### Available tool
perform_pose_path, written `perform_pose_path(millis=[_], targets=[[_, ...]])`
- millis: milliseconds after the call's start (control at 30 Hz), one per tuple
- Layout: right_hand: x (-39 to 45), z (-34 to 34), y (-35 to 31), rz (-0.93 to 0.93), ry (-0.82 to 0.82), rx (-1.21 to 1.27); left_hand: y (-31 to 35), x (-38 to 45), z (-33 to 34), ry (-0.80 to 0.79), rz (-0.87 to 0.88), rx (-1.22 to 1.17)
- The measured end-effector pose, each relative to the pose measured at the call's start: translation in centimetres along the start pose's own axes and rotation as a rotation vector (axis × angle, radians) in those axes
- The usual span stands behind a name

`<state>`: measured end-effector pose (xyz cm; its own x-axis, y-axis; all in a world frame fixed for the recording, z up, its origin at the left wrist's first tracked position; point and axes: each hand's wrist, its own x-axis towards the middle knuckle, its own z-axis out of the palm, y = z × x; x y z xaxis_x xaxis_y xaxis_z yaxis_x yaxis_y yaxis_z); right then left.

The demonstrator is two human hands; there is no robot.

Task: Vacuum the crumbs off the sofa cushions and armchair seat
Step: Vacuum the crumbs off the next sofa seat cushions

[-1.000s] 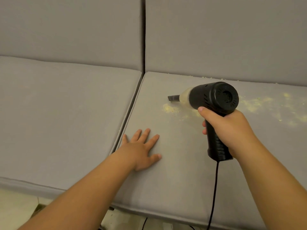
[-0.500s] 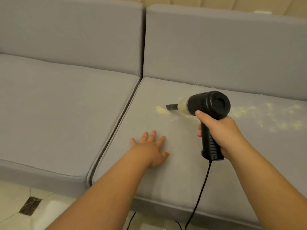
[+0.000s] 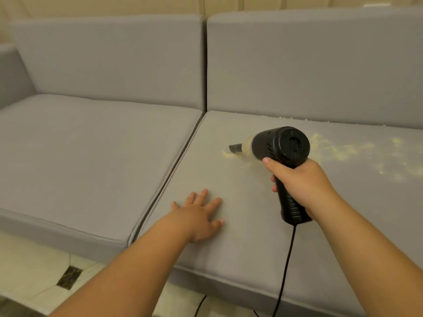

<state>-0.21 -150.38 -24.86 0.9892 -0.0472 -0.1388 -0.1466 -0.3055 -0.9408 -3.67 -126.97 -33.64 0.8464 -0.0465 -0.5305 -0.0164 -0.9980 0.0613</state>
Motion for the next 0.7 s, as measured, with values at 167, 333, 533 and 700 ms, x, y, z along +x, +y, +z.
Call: perform_pose_path(millis=[167, 333, 533, 700], targets=[[-0.2, 0.1, 0.8, -0.025, -0.026, -0.052, -1.4, 0.3, 0.4, -0.059, -0.032, 0.006], [0.1, 0.0, 0.5, -0.007, -0.058, -0.017, -1.5, 1.2, 0.2, -0.053, -0.033, 0.005], [-0.1, -0.1, 0.2, -0.005, -0.124, -0.029, -0.8, 1.6, 0.1, -0.072, -0.055, 0.014], [-0.8, 1.6, 0.2, -0.012, -0.129, -0.029, -0.2, 1.7, 0.1, -0.081, -0.075, 0.016]])
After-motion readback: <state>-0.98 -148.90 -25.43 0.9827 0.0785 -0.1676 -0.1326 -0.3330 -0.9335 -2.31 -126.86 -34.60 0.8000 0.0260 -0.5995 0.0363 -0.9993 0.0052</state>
